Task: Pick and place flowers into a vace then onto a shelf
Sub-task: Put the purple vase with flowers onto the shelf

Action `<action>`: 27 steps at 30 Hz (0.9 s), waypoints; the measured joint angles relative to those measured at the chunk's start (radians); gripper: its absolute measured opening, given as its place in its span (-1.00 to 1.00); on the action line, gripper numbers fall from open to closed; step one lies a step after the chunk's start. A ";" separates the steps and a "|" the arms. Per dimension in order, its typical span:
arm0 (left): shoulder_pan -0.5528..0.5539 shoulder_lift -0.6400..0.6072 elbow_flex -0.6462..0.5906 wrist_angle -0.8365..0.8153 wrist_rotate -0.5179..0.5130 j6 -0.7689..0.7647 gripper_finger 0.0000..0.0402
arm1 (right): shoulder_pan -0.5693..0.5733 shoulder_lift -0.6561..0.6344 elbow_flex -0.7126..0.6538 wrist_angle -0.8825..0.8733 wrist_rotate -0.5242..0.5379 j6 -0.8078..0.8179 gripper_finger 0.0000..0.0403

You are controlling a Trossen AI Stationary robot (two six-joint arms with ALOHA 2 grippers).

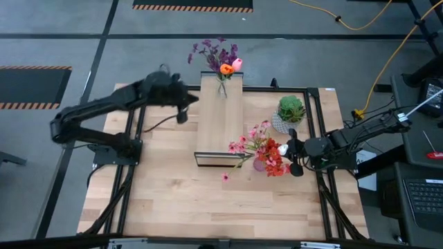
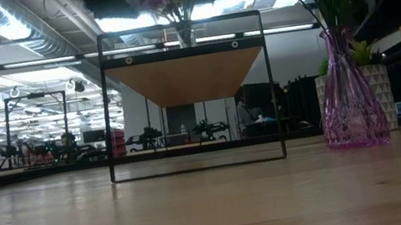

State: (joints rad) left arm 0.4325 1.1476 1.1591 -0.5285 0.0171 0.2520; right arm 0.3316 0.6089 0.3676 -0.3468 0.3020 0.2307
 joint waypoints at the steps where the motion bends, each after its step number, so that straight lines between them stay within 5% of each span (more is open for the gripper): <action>1: -0.016 -0.046 -0.053 0.031 -0.002 -0.022 -0.92 | 0.000 -0.005 0.000 -0.007 0.000 -0.001 -1.00; 12: -0.149 -0.517 -0.536 0.301 -0.003 -0.213 -0.99 | 0.071 -0.140 0.000 -0.096 -0.009 0.148 -1.00; 19: -0.184 -0.693 -0.647 0.307 -0.048 -0.301 -0.99 | 0.183 -0.079 0.001 -0.095 0.119 0.264 -1.00; 27: -0.183 -0.729 -0.679 0.291 -0.054 -0.318 -0.98 | 0.303 0.097 0.001 -0.025 0.255 0.372 -1.00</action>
State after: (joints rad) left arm 0.2493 0.4189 0.4800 -0.2370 -0.0368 -0.0658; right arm 0.6349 0.7056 0.3683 -0.3718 0.5574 0.6029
